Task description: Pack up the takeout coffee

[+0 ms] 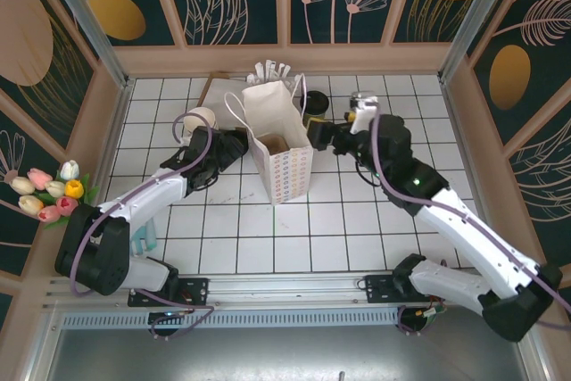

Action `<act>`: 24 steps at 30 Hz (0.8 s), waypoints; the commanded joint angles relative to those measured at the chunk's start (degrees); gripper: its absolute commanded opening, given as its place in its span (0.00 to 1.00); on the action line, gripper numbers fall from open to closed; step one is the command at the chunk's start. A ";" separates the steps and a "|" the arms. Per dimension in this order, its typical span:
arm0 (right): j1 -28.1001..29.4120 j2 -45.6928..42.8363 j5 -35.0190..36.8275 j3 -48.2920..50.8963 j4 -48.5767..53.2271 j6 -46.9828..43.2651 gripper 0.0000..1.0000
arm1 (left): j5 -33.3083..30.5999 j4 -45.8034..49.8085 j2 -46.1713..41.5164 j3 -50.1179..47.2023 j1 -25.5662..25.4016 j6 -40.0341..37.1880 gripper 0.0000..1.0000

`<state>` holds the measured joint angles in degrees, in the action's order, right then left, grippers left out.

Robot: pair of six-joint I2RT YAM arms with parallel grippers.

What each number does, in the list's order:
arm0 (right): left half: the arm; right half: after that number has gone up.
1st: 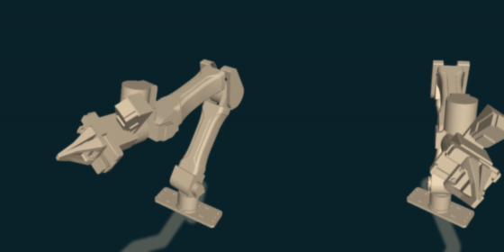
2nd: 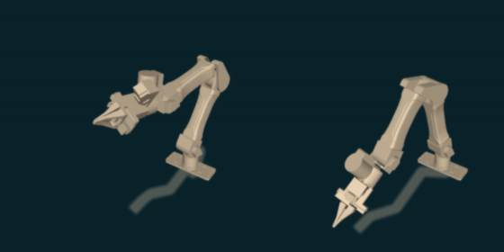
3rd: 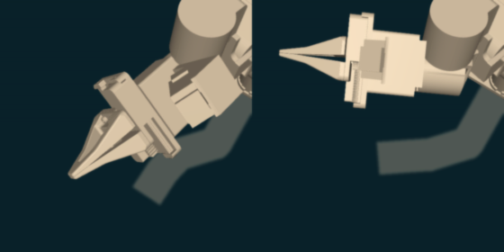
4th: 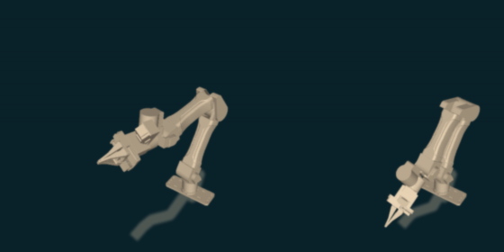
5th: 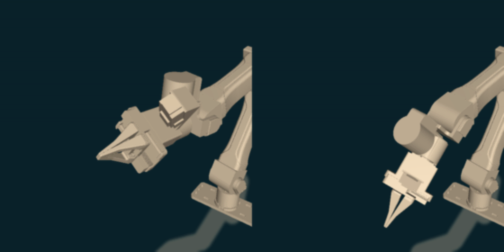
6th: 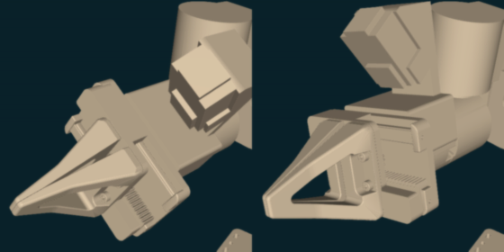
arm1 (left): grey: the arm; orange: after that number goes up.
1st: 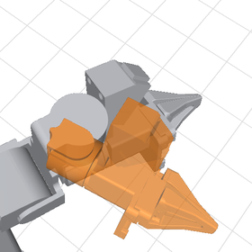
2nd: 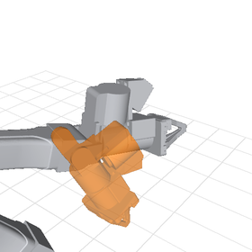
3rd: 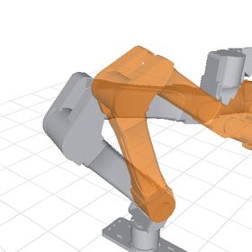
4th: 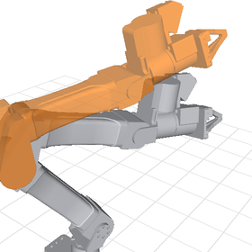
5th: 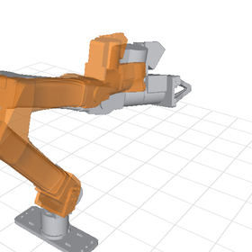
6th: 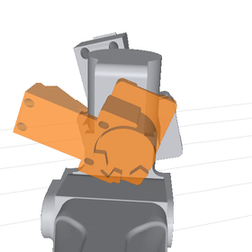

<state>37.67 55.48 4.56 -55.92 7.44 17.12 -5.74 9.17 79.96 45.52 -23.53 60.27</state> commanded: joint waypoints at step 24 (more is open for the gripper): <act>-20.20 25.90 -38.21 20.62 -28.36 46.05 0.91 | 0.56 -2.28 8.70 -2.24 -4.24 7.17 0.98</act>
<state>16.34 78.87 -29.10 -35.48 -12.14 57.39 -4.97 7.90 87.11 42.74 -27.77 66.57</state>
